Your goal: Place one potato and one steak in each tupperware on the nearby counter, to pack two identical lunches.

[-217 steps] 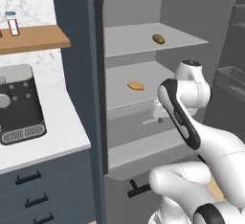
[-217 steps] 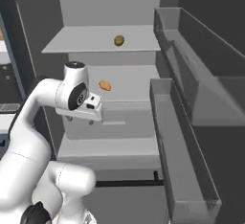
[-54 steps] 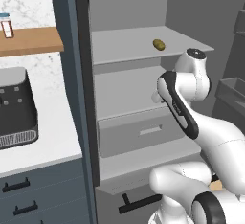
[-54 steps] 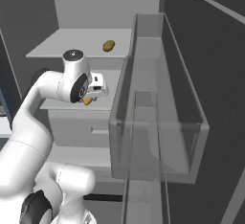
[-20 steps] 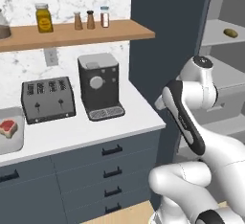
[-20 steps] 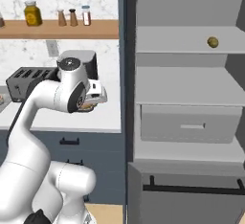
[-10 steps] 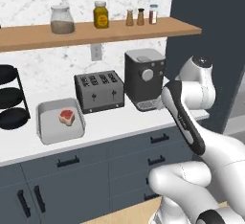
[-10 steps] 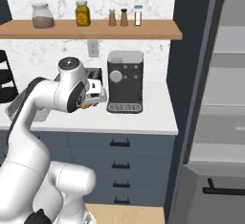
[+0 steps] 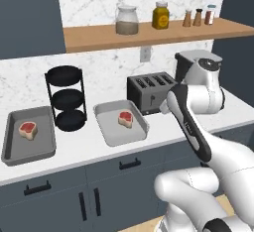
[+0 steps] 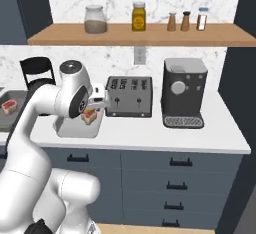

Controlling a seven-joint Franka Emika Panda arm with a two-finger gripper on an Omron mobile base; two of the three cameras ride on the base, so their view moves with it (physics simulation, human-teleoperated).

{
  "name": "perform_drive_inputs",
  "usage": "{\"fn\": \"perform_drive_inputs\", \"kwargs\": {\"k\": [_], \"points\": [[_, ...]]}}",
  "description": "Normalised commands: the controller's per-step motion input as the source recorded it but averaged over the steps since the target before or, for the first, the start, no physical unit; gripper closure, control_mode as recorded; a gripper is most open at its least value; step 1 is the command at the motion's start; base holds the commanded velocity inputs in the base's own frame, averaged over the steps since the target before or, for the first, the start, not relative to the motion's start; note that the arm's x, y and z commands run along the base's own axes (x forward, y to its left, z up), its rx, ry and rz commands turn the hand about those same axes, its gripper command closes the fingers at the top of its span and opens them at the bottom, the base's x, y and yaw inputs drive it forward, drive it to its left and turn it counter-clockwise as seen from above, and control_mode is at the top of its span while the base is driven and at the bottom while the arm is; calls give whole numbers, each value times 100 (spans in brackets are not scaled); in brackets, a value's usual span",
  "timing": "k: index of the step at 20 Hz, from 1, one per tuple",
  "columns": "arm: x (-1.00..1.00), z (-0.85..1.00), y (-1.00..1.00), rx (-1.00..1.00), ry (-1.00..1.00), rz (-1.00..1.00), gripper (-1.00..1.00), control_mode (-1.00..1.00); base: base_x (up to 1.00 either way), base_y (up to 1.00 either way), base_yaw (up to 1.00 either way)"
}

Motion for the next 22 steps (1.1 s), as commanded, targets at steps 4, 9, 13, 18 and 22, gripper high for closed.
{"fn": "perform_drive_inputs", "kwargs": {"k": [4,9,13,18,22], "points": [[0,0,0,0,0,0,100,100,46,49,2],[2,-4,1,0,2,1,100,-100,39,24,2],[24,-37,15,0,21,6,100,-100,0,0,0],[41,-63,34,-5,27,5,100,-100,0,0,0],[7,-50,20,-3,27,4,100,-100,0,0,0]]}}
